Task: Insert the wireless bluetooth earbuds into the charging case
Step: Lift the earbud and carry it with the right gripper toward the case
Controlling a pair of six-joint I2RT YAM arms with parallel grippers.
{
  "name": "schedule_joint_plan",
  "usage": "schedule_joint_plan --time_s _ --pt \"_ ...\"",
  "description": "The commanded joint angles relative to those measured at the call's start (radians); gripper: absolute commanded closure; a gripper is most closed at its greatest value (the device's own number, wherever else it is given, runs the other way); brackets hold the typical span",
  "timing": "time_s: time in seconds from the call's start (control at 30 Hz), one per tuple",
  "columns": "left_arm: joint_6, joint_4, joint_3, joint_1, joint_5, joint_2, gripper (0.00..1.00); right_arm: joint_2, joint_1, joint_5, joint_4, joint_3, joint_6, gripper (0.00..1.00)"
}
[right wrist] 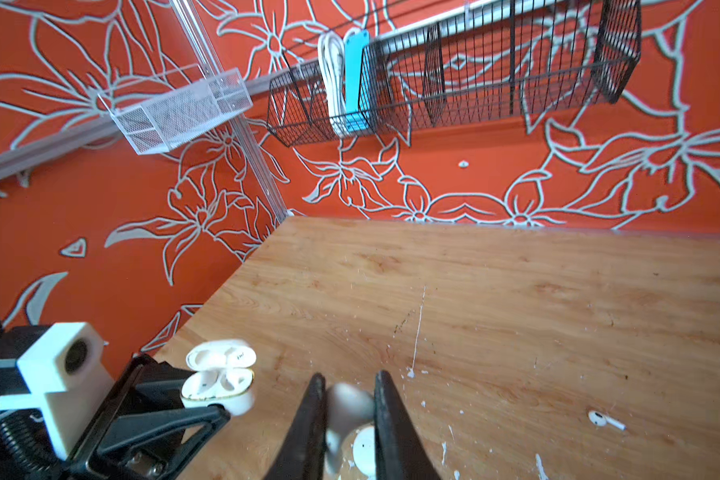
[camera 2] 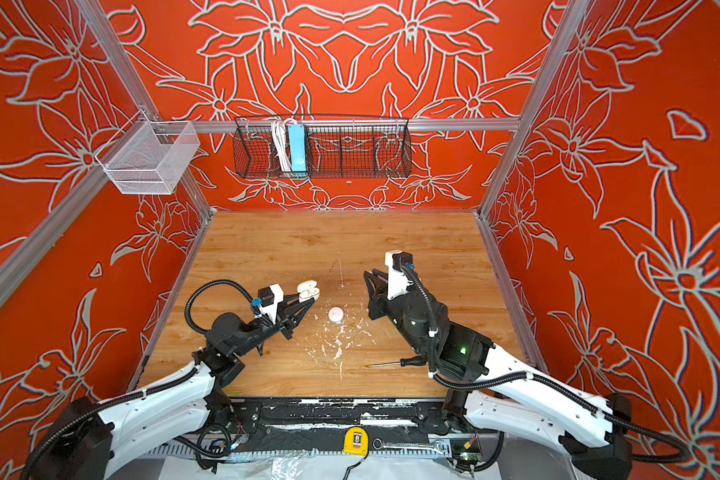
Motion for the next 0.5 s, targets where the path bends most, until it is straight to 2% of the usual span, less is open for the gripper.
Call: schedule_joint_plan --time_s 0.0,0.07,0.17,0.27,0.47 --pt "0.002 0.072 0.007 -0.022 0.060 -0.030 1.00 -0.032 0.004 -0.008 0.073 -0.046 -0.061 0.91" --pt "-0.006 0.085 0.005 -0.028 0.063 -0.021 1.00 -0.067 0.004 -0.050 0.104 -0.122 -0.059 0.91" --pt "0.005 0.125 0.001 -0.030 0.109 0.003 1.00 -0.157 0.004 -0.032 0.170 -0.239 -0.017 0.91" --pt "0.028 0.131 -0.004 -0.030 0.130 0.013 1.00 -0.202 0.004 -0.104 0.252 -0.288 -0.005 0.91" --pt "0.057 0.111 0.016 -0.030 0.181 0.051 1.00 -0.107 0.004 -0.198 0.343 -0.280 0.004 0.92"
